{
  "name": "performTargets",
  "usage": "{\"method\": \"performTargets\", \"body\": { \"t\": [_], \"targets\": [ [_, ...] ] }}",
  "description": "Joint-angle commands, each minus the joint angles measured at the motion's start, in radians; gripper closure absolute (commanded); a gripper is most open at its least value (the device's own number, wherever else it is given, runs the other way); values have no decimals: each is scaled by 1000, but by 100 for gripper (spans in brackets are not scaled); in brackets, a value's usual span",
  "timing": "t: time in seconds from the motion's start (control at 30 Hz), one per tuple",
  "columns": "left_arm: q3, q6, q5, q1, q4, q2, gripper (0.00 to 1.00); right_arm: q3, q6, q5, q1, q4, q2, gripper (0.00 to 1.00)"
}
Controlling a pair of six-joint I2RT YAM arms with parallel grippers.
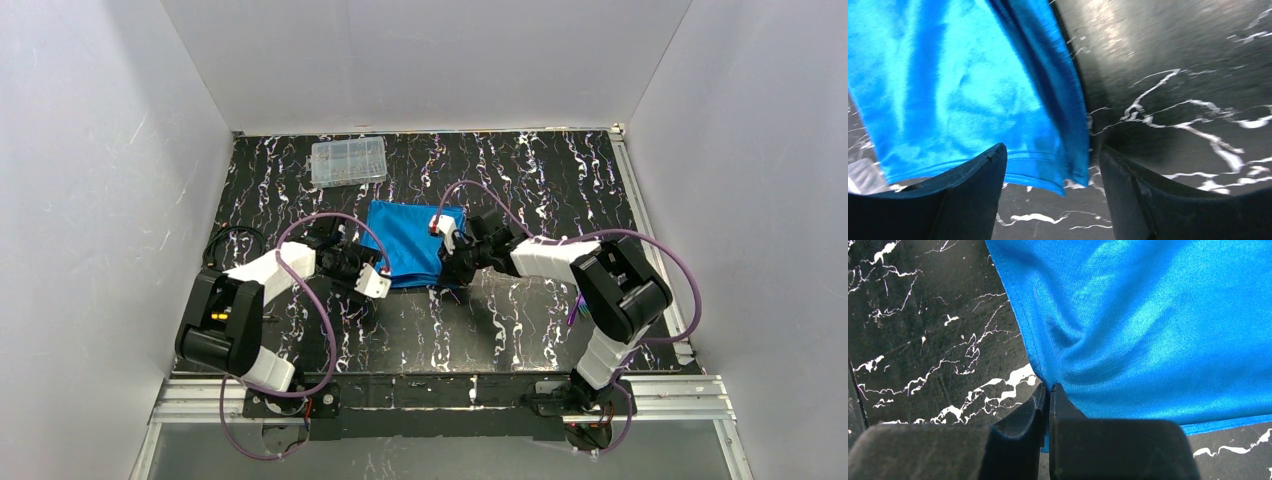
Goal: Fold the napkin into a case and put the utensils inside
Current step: Pick up the lower triangle-folded napkin from the center of the board.
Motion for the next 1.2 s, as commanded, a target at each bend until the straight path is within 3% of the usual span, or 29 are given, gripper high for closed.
{"method": "performTargets", "body": {
  "t": [0.0,0.13,0.23,0.3,0.5,0.8,0.97,1.17],
  "targets": [
    [-46,27,-75,-9,109,49,36,63,25,-67,-8,-24,36,99],
    [-43,47,-94,-25,105,68,54,68,31,-82,-9,-24,47,99],
    [-28,71,-95,-33,67,75,89,64,32,-83,-9,-23,46,99],
    [1,47,-89,-37,40,83,98,60,29,-80,-10,-22,46,99],
    [154,-57,-62,-57,-181,104,100,68,23,-81,-13,-34,46,98],
    [319,-168,-8,-66,-560,123,100,135,-24,-171,-15,-173,6,70],
    [303,-167,-11,-66,-591,129,100,177,-35,-294,-37,-253,-47,54],
    [282,-176,-16,-67,-606,123,100,177,-5,-465,-111,-261,-93,42]
  ]
}}
